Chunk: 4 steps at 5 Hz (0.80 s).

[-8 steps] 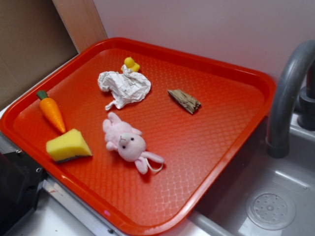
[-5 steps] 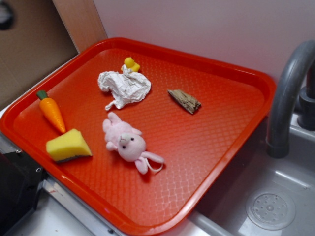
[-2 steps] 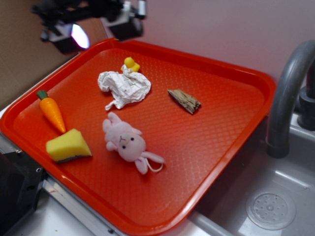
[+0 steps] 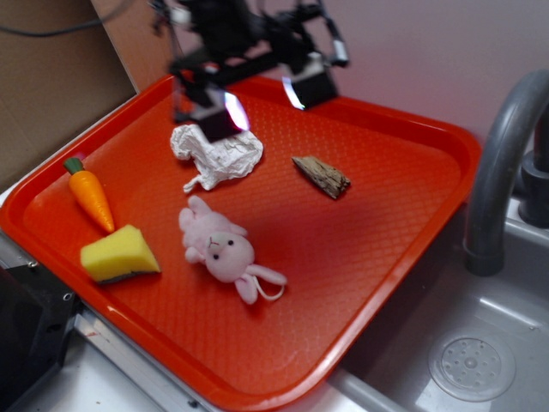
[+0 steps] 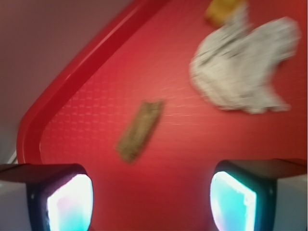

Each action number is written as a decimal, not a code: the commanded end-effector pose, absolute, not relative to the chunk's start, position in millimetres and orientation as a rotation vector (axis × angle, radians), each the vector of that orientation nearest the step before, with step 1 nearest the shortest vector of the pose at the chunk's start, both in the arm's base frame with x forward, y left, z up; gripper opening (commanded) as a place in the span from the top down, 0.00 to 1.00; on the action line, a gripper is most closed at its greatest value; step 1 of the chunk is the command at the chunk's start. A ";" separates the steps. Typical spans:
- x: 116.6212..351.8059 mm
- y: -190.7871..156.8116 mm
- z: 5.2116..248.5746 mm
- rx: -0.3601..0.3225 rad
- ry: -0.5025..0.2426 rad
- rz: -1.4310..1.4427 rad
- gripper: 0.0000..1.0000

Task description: Grab the wood chip.

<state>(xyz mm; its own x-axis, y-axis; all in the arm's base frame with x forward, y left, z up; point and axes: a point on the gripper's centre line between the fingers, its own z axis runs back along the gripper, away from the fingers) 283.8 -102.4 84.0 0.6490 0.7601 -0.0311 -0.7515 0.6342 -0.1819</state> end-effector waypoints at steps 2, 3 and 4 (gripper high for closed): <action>310.7 -83.5 34.9 -0.381 0.122 1.000 0.00; 309.4 -80.5 28.1 -0.388 0.155 0.999 0.17; 309.5 -81.2 26.0 -0.376 0.173 1.011 1.00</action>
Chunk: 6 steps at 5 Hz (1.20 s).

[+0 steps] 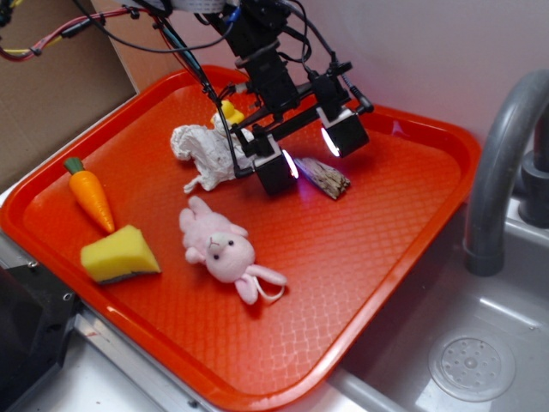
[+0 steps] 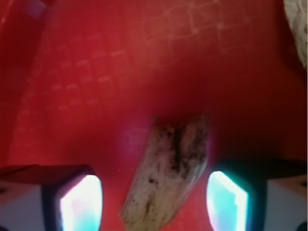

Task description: Grab the wood chip.

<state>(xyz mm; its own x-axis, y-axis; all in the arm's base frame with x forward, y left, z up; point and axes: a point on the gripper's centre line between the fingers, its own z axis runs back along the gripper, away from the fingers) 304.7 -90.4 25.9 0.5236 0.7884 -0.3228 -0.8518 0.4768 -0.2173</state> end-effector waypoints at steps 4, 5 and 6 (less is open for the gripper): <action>320.2 -77.6 58.6 -0.182 0.150 0.756 1.00; 310.1 -74.0 109.2 -0.222 0.069 0.584 1.00; 277.9 -66.7 144.6 -0.217 0.050 0.371 1.00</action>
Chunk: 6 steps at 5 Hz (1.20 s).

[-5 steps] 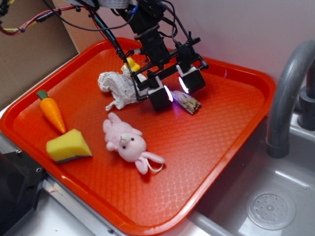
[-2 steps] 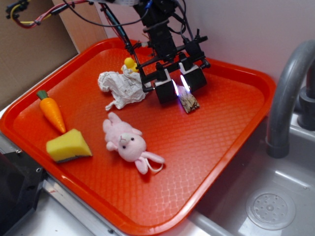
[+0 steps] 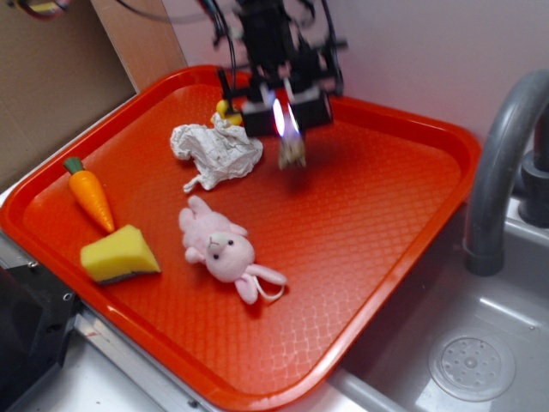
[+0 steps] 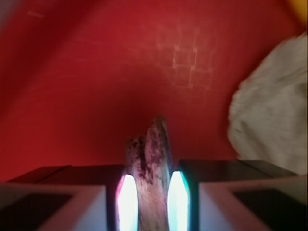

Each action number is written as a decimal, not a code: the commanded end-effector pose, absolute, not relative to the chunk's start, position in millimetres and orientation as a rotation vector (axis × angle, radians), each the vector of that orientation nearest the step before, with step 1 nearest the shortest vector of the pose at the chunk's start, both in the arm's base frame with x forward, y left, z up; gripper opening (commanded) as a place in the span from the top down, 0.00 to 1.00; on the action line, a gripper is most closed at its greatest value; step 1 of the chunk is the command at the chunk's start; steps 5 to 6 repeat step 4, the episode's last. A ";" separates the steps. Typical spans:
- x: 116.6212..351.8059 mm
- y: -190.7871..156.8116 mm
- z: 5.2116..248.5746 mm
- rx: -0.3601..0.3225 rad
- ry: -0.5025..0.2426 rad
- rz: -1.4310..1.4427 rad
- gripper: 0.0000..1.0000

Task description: Grab the wood chip.

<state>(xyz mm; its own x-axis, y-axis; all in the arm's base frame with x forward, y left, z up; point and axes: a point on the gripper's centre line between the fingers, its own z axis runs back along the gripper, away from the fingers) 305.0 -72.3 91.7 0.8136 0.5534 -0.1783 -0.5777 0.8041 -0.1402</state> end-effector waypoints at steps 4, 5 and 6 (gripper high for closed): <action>220.0 -28.2 226.8 0.132 -0.168 -0.025 1.00; 220.0 -28.2 226.8 0.132 -0.168 -0.025 1.00; 220.0 -28.2 226.8 0.132 -0.168 -0.025 1.00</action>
